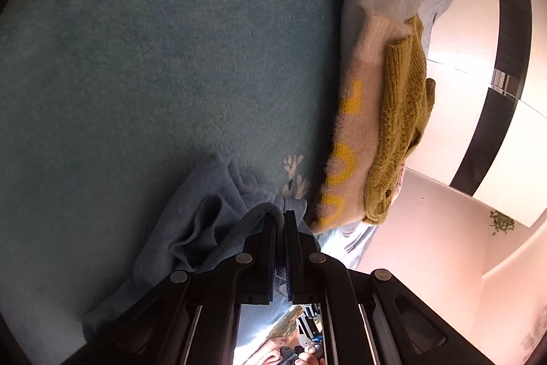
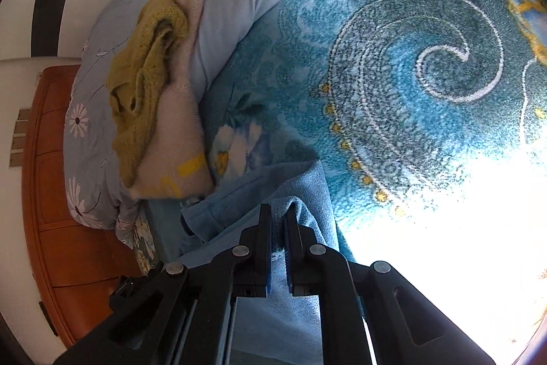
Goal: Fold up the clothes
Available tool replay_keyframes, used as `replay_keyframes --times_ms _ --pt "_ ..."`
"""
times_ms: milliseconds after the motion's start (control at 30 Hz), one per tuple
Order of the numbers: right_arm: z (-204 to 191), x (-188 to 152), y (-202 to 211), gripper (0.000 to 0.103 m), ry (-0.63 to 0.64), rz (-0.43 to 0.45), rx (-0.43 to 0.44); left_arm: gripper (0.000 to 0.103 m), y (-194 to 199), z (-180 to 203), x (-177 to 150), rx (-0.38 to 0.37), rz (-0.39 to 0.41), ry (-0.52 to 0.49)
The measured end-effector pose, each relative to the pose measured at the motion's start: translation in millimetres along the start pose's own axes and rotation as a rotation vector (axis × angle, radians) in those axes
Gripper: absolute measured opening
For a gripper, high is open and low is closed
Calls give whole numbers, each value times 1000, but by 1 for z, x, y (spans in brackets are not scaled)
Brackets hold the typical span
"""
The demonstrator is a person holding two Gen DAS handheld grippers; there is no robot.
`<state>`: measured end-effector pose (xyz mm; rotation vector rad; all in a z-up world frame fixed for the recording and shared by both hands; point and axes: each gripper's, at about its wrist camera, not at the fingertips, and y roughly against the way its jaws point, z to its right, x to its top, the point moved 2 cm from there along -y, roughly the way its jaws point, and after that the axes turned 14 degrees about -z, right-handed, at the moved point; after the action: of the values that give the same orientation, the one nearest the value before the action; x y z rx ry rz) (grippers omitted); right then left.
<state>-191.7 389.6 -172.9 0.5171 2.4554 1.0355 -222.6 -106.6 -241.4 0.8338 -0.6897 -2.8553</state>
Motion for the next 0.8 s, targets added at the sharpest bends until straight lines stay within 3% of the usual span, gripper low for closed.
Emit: replay_keyframes --times_ms 100,167,300,433,567,633,700,800 --pt "0 3 -1 8 4 -3 7 21 -3 3 3 -30 2 1" --pt "-2 3 0 10 12 3 8 42 -2 7 2 -71 9 -6" --pt "-9 0 9 33 62 32 23 50 1 21 -5 -81 8 -59" --pt "-12 -9 24 34 86 66 31 52 9 35 -21 15 29 -153" --pt "6 -37 40 39 65 103 85 59 21 31 -56 270 86 -305" --pt "28 -63 42 40 53 99 64 59 19 14 -74 404 63 -359" --pt "50 -87 45 40 28 96 45 59 14 -6 -90 458 22 -369" --pt "85 -119 44 41 -59 87 46 59 8 -36 -105 478 -6 -330"
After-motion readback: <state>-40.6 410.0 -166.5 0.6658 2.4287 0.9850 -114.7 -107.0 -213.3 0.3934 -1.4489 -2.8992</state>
